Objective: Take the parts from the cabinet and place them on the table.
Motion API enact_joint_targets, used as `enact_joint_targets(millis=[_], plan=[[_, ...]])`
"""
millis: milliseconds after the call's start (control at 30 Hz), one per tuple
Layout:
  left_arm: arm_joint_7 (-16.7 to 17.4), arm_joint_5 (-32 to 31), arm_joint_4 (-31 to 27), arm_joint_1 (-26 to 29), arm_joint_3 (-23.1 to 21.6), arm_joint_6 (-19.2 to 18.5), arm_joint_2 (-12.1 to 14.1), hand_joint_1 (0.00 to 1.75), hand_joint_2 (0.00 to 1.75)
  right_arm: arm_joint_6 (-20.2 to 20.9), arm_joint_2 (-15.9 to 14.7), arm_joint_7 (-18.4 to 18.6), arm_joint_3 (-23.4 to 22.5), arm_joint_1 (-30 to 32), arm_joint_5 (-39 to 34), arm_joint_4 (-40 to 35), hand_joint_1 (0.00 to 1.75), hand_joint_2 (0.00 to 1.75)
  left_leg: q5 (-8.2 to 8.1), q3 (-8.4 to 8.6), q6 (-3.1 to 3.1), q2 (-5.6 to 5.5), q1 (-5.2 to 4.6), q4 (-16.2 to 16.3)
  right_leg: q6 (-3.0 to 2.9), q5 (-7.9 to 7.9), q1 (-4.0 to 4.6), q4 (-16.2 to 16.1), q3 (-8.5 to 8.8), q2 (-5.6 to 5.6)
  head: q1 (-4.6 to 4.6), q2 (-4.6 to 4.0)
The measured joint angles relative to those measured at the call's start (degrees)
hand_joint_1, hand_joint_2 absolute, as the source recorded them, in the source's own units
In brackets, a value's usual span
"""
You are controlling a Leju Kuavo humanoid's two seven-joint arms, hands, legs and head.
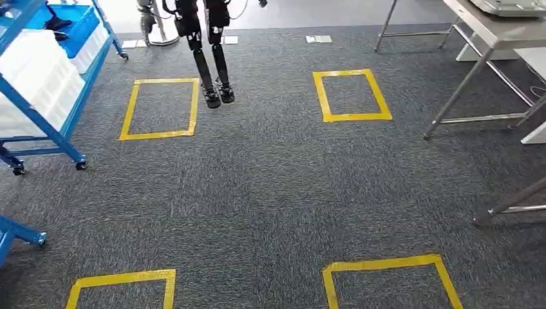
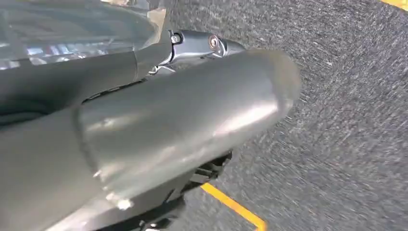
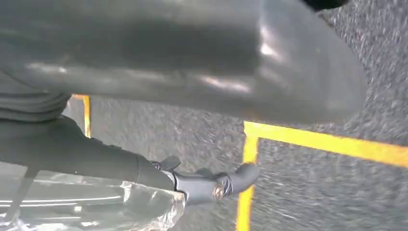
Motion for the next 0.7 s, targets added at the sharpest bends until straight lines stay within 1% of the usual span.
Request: enact_joint_targets(millis=[33,67,100,133,167,200,233,267,300,333,367,400,433,467,500,533,567,600,633,667,700], plan=[[0.0,0.0,0.0,0.0,0.0,0.0,0.0,0.0,0.0,0.0,0.0,0.0,0.0,0.1,0.0,0.0,0.0,0.0,0.04,-0.07,0.05,-0.93,-0.05,0.0,0.18,-1.15,0.07,4.0,-2.11,0.2,-0.04,0.0],[0.0,0.0,0.0,0.0,0.0,0.1,0.0,0.0,0.0,0.0,0.0,0.0,0.0,0.2,0.0,0.0,0.0,0.0,0.06,-0.06,0.04,-1.83,-0.1,0.0,0.61,-0.96,0.04,5.3,-2.95,0.31,0.0,0.0],[0.0,0.1,0.0,0.1,0.0,0.2,0.0,0.0,0.0,0.1,0.0,0.0,0.0,0.2,0.0,0.0,0.0,0.0,0.1,-0.03,-0.02,-2.69,-0.11,0.1,1.13,0.37,-0.04,3.6,-2.33,0.33,-0.09,0.0],[0.0,0.3,0.0,0.1,0.0,0.2,0.0,0.0,0.0,0.1,-0.1,-0.1,0.0,0.2,0.1,0.0,0.0,0.0,0.16,-0.01,-0.11,-3.54,-0.09,0.1,1.74,2.45,-0.14,-0.5,-0.6,0.49,0.02,0.0],[0.0,0.3,0.0,0.1,0.0,0.3,0.0,0.0,0.0,0.1,-0.1,-0.2,0.0,0.2,0.2,0.0,0.0,0.0,0.24,0.0,-0.28,-4.46,0.01,0.2,2.33,5.1,-0.36,-6.6,2.18,1.06,-0.07,0.0],[0.0,0.3,0.0,0.1,0.0,0.3,0.0,0.0,0.0,0.1,-0.2,-0.2,0.0,0.1,0.3,0.0,0.0,0.0,0.24,-0.07,-0.43,-5.19,0.09,0.4,2.7,7.06,-0.88,-11.8,4.5,3.24,0.04,0.0],[0.1,0.4,0.0,0.1,0.0,0.4,0.0,0.0,0.0,0.2,-0.1,-0.2,0.0,0.1,0.4,0.0,0.0,0.0,0.1,-0.25,-0.95,-5.81,-0.37,0.8,2.07,7.26,-0.56,-12.6,4.48,4.2,0.17,0.0],[0.1,0.3,0.0,0.1,0.0,0.4,0.0,0.0,0.0,0.2,0.0,-0.3,0.0,0.1,0.4,0.0,0.0,0.0,0.14,-0.37,-1.24,-6.13,-0.3,0.8,1.37,7.43,-0.45,-12.8,4.39,3.24,0.2,0.0],[0.1,0.4,0.0,0.1,0.0,0.5,0.0,0.0,0.0,0.2,0.0,-0.3,0.0,-0.1,0.5,0.0,0.0,0.0,0.24,-0.45,-1.49,-6.32,-0.29,0.6,0.94,7.45,-0.22,-12.7,4.4,3.04,0.06,0.0],[0.1,0.4,0.0,0.2,0.1,0.5,0.0,0.0,0.0,0.2,0.0,-0.3,0.0,-0.2,0.6,0.0,0.0,0.0,0.45,-0.52,-1.82,-6.66,-0.17,0.4,0.53,7.6,-0.01,-12.6,4.85,2.59,0.11,0.0],[0.1,0.4,0.1,0.3,0.1,0.6,0.1,0.0,0.0,0.2,0.1,-0.3,0.0,-0.2,0.5,0.0,0.0,0.0,0.62,-0.76,-2.11,-7.14,-0.12,0.5,0.06,7.9,-0.48,-12.9,4.96,1.93,0.11,0.0],[0.1,0.4,0.1,0.3,0.1,0.7,0.1,0.0,0.0,0.2,0.1,-0.3,0.0,-0.2,0.6,0.0,0.0,0.0,-0.16,-1.07,-2.19,-5.16,-0.06,1.3,-0.35,8.15,-0.79,-13.0,4.97,1.25,0.04,0.0],[0.1,0.4,0.1,0.1,0.1,0.7,0.1,0.0,0.0,0.2,0.1,-0.3,0.0,-0.2,0.7,0.0,0.0,0.0,-2.29,-2.17,-2.45,-2.0,-0.29,4.0,-1.17,8.19,-0.62,-13.0,4.95,0.71,-0.35,0.0],[0.1,0.4,0.1,0.1,0.1,0.7,0.1,0.0,0.0,0.2,0.1,-0.3,0.0,0.0,0.7,0.0,0.0,0.0,-4.6,-3.9,-2.71,-0.71,-0.16,7.9,-1.52,8.09,-0.38,-13.0,4.95,0.02,-0.53,0.0],[0.1,0.4,0.1,0.1,0.1,0.7,0.1,0.0,0.0,0.2,0.1,-0.3,0.0,0.1,0.7,0.0,0.0,0.0,-6.85,-6.02,-2.89,-0.11,-0.03,12.5,-1.8,7.99,-0.17,-13.0,4.95,-0.83,-0.46,0.0],[0.1,0.4,0.1,0.1,0.1,0.7,0.1,0.0,0.0,0.2,0.0,-0.3,0.0,0.2,0.7,0.0,0.0,0.0,-8.55,-8.07,-3.04,0.15,0.07,16.7,-1.88,7.93,-0.01,-13.0,4.85,-1.68,-0.48,0.0],[0.1,0.4,0.1,0.2,0.1,0.5,0.1,0.0,0.0,0.2,0.0,-0.3,0.0,0.2,0.7,0.0,0.0,0.0,-8.93,-9.25,-3.12,0.39,0.19,19.2,-1.9,7.91,0.12,-13.0,4.79,-2.54,-0.48,0.0],[0.1,0.3,0.1,0.2,0.1,0.4,0.1,0.0,0.0,0.2,0.0,-0.3,0.0,0.2,0.6,0.0,0.0,0.0,-7.89,-8.73,-3.1,0.59,0.25,18.2,-1.91,7.89,0.24,-13.0,4.78,-3.29,-0.46,0.0],[0.1,0.3,0.1,0.2,0.0,0.3,0.1,0.0,0.0,0.2,0.0,-0.3,0.0,0.1,0.6,0.0,0.0,0.0,-5.86,-6.82,-3.0,0.82,0.25,14.7,-1.96,7.84,0.26,-13.0,4.83,-3.96,-0.5,0.0],[0.1,0.2,0.1,0.2,0.0,0.2,0.1,0.0,0.0,0.2,0.0,-0.3,0.0,0.0,0.6,0.0,0.0,0.0,-3.63,-4.0,-2.8,1.44,0.22,9.8,-2.0,7.78,0.28,-13.0,4.92,-4.59,-0.48,0.0],[0.0,0.2,0.1,0.2,0.0,0.2,0.1,0.0,0.0,0.2,0.0,-0.3,0.0,-0.1,0.6,0.0,0.0,0.0,-1.85,-0.98,-2.45,3.29,0.11,4.6,-1.87,7.63,0.36,-13.0,5.11,-5.02,-0.52,0.0]])
